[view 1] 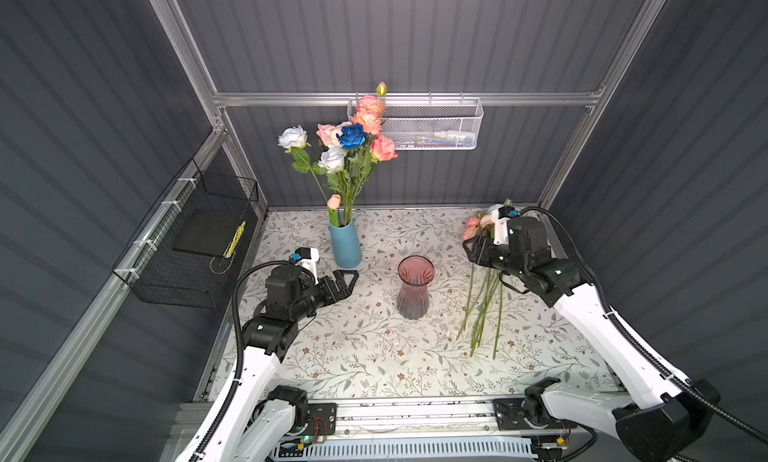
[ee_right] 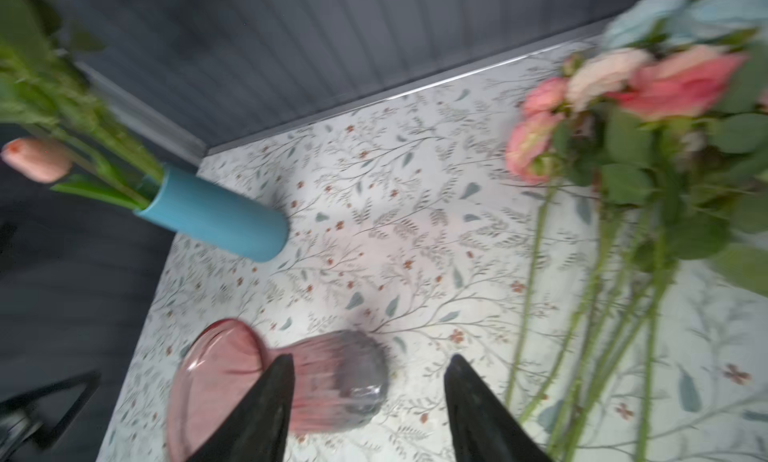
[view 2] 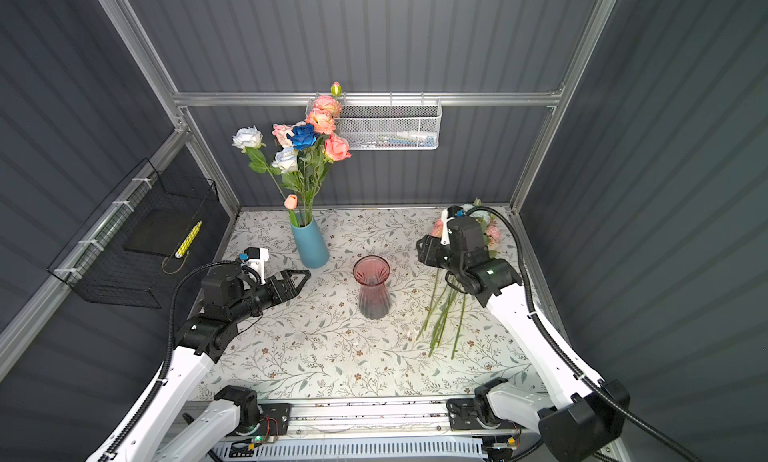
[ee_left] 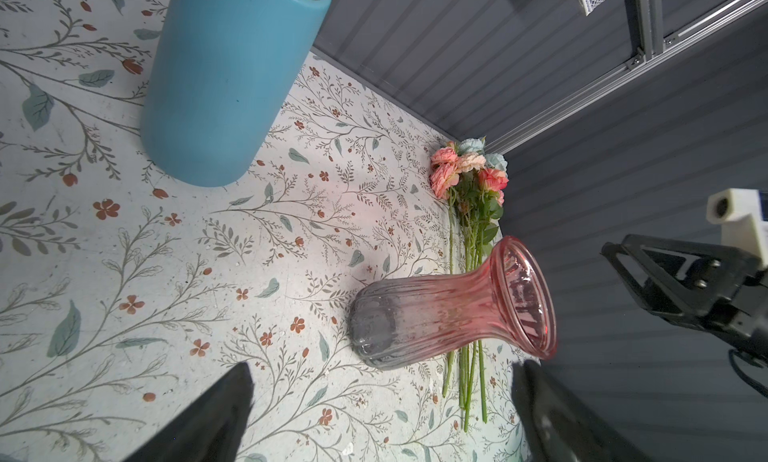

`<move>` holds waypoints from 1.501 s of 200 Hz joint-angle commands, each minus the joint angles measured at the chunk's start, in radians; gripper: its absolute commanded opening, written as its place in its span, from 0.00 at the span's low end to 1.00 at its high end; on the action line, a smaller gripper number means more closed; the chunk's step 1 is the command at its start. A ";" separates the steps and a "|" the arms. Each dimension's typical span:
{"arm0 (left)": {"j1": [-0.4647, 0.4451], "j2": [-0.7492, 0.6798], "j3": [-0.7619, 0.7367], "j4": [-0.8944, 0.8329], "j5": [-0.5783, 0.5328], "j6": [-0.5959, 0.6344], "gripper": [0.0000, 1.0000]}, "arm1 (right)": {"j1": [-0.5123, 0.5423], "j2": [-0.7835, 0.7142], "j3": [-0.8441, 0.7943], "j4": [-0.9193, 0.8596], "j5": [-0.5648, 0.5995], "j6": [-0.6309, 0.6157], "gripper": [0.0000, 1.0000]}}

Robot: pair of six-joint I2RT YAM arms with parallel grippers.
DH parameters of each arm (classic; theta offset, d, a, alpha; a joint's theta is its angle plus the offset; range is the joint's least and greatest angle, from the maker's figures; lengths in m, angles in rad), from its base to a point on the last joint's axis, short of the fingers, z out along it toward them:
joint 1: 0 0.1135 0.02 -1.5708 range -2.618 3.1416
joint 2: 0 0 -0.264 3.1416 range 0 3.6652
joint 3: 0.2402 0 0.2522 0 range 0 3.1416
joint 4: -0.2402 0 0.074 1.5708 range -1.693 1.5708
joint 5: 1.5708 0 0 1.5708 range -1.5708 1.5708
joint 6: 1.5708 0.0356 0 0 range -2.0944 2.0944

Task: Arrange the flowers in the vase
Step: 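Release the pink glass vase and move the right gripper to the rose bunch, then lift a pink rose stem with the right gripper over the glass vase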

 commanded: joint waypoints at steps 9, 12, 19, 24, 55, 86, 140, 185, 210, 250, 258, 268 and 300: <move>0.001 0.007 -0.016 0.009 0.019 -0.012 1.00 | -0.105 0.183 -0.053 0.048 0.008 0.011 0.61; 0.001 0.007 -0.017 0.009 0.020 -0.013 1.00 | -0.113 0.210 -0.047 0.048 0.006 0.012 0.61; 0.001 0.008 -0.017 0.009 0.021 -0.014 1.00 | -0.127 0.270 -0.028 0.042 0.004 0.010 0.61; 0.001 0.005 -0.017 0.007 0.021 -0.015 1.00 | -0.131 0.315 -0.010 0.039 0.006 0.004 0.61; 0.001 -0.005 -0.015 -0.006 0.017 -0.014 1.00 | -0.149 0.580 0.155 -0.041 0.019 -0.016 0.61; 0.001 -0.002 -0.012 -0.007 0.017 -0.019 1.00 | -0.152 0.769 0.317 -0.134 0.043 -0.035 0.59; 0.001 0.012 -0.010 -0.007 0.014 -0.019 1.00 | -0.157 0.943 0.462 -0.234 0.052 -0.054 0.46; 0.001 0.027 -0.005 -0.005 0.010 -0.019 1.00 | -0.160 0.957 0.486 -0.241 0.033 -0.078 0.21; 0.001 0.033 -0.006 -0.005 0.011 -0.019 1.00 | -0.155 0.891 0.427 -0.148 -0.003 -0.100 0.08; 0.001 0.038 -0.005 -0.003 0.004 -0.020 1.00 | -0.105 0.640 0.232 0.146 -0.008 -0.156 0.02; 0.001 0.040 -0.003 -0.001 0.004 -0.020 1.00 | -0.089 0.585 0.194 0.200 0.003 -0.165 0.02; 0.001 0.040 -0.002 0.000 0.003 -0.019 1.00 | -0.070 0.519 0.154 0.256 0.021 -0.175 0.02; 0.001 0.033 0.002 -0.002 0.004 -0.021 1.00 | 0.009 0.279 0.049 0.375 0.133 -0.240 0.01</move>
